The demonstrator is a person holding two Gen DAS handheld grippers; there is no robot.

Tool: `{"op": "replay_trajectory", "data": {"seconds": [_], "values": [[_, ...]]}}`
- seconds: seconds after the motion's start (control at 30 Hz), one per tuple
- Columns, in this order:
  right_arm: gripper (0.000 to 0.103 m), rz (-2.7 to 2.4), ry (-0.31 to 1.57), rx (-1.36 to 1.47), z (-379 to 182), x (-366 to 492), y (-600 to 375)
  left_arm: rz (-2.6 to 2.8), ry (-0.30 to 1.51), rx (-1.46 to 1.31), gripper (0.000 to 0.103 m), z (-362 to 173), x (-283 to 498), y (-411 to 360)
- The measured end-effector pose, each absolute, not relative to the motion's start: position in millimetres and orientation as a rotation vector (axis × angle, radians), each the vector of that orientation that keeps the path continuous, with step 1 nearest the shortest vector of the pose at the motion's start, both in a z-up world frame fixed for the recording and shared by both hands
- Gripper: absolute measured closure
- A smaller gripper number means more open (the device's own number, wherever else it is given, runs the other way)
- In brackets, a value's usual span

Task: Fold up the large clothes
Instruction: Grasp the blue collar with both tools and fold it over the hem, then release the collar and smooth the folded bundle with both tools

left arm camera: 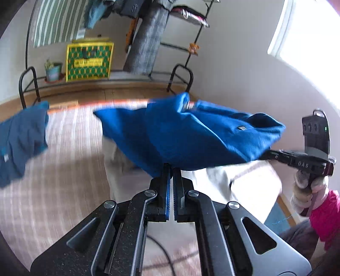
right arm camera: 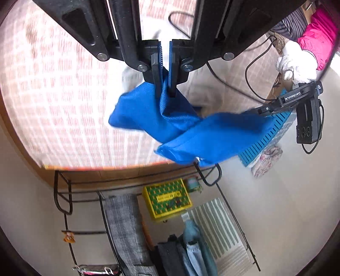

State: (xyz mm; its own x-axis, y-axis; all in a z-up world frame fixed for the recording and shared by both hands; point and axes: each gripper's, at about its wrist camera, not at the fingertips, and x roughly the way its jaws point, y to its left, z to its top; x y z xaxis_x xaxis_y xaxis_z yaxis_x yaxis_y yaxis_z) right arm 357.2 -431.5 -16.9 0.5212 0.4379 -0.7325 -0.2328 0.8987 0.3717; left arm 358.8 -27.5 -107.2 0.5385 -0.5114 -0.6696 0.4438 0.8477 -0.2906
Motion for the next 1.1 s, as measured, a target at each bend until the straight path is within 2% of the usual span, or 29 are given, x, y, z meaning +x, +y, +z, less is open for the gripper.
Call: {"op": "replay_trajectory", "data": {"seconds": [0.33,0.4,0.43,0.47,0.5,0.53,0.7,1.1], "values": [[0.1,0.329,1.094,0.114,-78.3,314.4,-434.4,-0.493,1.071,-0.06,0.103,-204.0,305.4,-23.3],[0.098,0.32,1.098,0.09,-78.3,306.7,-436.8,-0.496,1.087,-0.08,0.103,-204.9,294.8,-19.2],[0.093,0.319,1.099,0.097,-75.6,302.7,-439.6,-0.496,1.087,-0.086,0.103,-200.1,289.2,-17.0],[0.088,0.314,1.098,0.102,-71.0,297.6,-443.4,-0.498,1.078,-0.095,0.103,-193.2,283.4,-14.0],[0.08,0.314,1.085,0.109,-64.9,290.5,-446.7,-0.503,1.062,-0.114,0.103,-183.9,276.9,-9.7],[0.078,0.316,1.062,0.116,-54.8,282.7,-451.1,-0.508,1.044,-0.144,0.103,-171.2,269.7,-4.3],[0.078,0.358,0.934,0.178,3.2,234.9,-466.4,-0.551,0.928,-0.233,0.103,-93.4,232.5,16.4],[0.076,0.388,0.642,0.189,152.9,154.1,-489.2,-0.607,0.634,-0.178,0.103,106.5,140.0,40.9]]}}
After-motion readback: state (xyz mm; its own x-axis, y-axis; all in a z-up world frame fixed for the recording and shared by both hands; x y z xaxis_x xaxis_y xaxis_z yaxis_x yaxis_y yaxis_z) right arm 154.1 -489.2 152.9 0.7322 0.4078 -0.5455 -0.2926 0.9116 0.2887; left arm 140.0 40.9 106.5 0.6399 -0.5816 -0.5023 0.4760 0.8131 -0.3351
